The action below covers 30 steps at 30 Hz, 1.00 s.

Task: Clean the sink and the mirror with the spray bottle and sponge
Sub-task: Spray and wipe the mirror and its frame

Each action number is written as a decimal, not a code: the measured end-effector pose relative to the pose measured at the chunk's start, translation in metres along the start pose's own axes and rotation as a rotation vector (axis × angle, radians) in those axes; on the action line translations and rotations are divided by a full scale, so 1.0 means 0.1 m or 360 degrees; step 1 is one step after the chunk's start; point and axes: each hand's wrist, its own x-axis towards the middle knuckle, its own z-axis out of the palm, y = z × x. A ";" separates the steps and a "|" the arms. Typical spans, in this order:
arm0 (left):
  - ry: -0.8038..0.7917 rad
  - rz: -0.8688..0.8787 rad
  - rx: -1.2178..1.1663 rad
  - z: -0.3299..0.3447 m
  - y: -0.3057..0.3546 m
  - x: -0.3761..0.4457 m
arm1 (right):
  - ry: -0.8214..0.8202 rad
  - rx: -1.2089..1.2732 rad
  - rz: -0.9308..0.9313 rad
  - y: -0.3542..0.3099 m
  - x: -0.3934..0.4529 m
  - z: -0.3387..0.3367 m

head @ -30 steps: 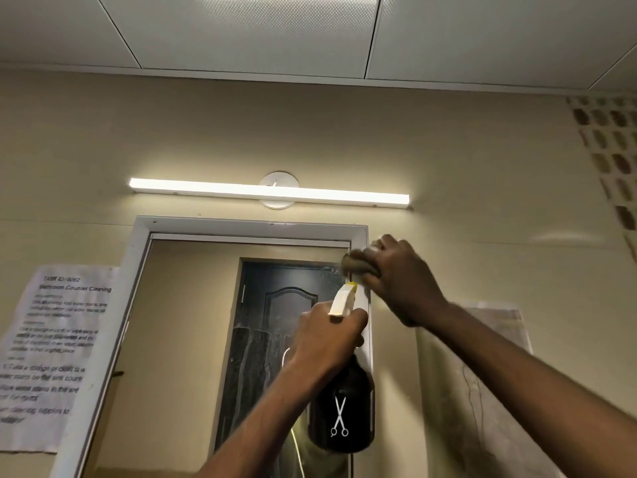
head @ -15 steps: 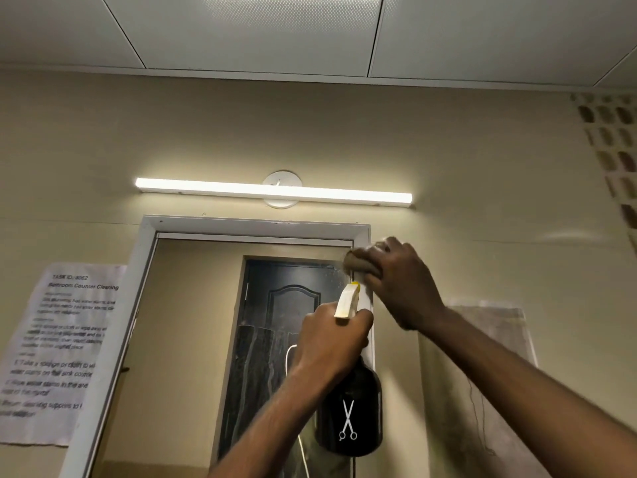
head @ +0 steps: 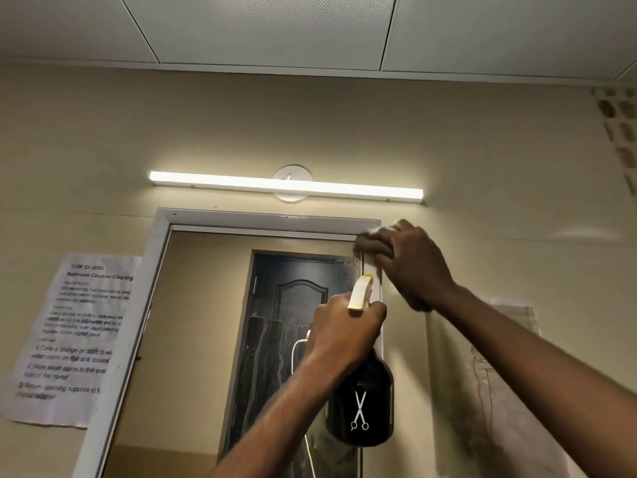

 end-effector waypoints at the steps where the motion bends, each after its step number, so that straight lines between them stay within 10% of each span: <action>1: 0.0006 0.0001 0.0005 0.00 -0.01 0.00 | 0.0022 0.0022 0.0031 0.01 0.12 0.00; 30: -0.0116 -0.0083 0.0064 0.09 -0.43 -0.54 | -0.0267 -0.0017 -0.0319 -0.06 -0.96 0.03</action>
